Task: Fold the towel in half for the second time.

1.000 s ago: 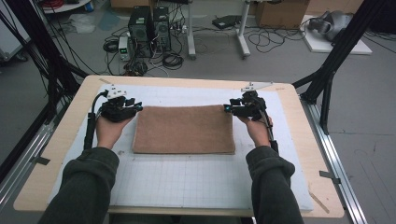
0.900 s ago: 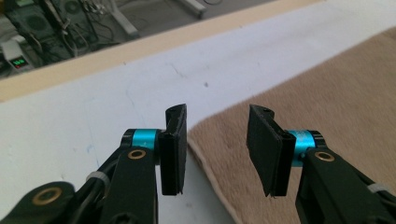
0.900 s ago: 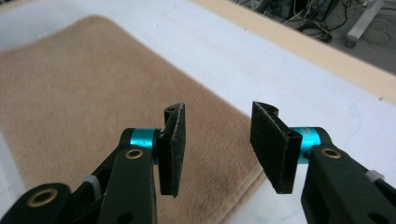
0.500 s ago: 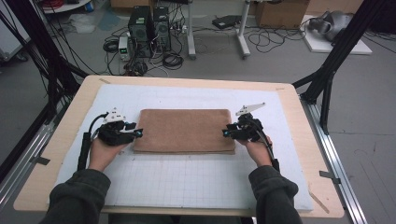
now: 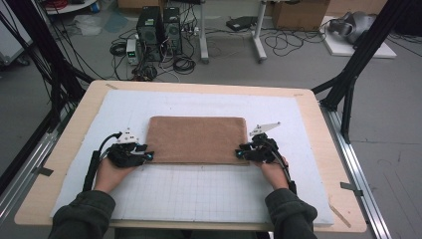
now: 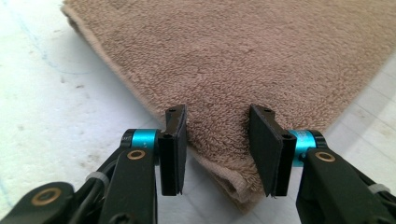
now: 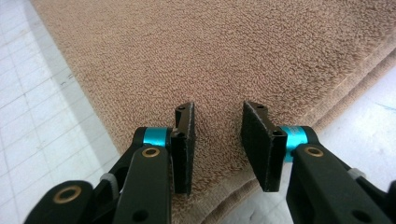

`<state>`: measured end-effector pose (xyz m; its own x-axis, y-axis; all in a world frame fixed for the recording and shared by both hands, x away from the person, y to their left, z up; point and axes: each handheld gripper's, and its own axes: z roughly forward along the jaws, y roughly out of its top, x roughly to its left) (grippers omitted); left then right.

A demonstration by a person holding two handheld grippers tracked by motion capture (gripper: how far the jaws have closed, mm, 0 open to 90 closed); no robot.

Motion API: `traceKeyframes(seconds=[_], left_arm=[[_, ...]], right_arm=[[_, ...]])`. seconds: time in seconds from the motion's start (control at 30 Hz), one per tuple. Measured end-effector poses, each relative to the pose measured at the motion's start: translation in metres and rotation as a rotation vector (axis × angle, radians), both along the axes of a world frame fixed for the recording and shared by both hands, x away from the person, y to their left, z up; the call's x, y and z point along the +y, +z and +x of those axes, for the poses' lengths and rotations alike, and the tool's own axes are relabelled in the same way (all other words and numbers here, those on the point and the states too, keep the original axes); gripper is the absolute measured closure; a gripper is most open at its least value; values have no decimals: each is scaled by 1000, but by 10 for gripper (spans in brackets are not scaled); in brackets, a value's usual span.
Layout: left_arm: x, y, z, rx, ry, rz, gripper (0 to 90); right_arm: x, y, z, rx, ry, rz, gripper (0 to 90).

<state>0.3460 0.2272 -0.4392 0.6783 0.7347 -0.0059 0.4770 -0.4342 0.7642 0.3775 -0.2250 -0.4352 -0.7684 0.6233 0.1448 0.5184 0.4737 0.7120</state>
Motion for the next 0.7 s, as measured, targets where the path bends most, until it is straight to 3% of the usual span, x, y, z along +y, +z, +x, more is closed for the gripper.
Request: traceKeyframes(seconds=[0.57,0.7], left_arm=[[2,-1,1,0,33,-16,570],[4,0,-2,-2,34,-41,534]], right_arm=[[0,-2,-5,-13,-8,16,649],[-1,-1,-5,-13,-11,23,584]])
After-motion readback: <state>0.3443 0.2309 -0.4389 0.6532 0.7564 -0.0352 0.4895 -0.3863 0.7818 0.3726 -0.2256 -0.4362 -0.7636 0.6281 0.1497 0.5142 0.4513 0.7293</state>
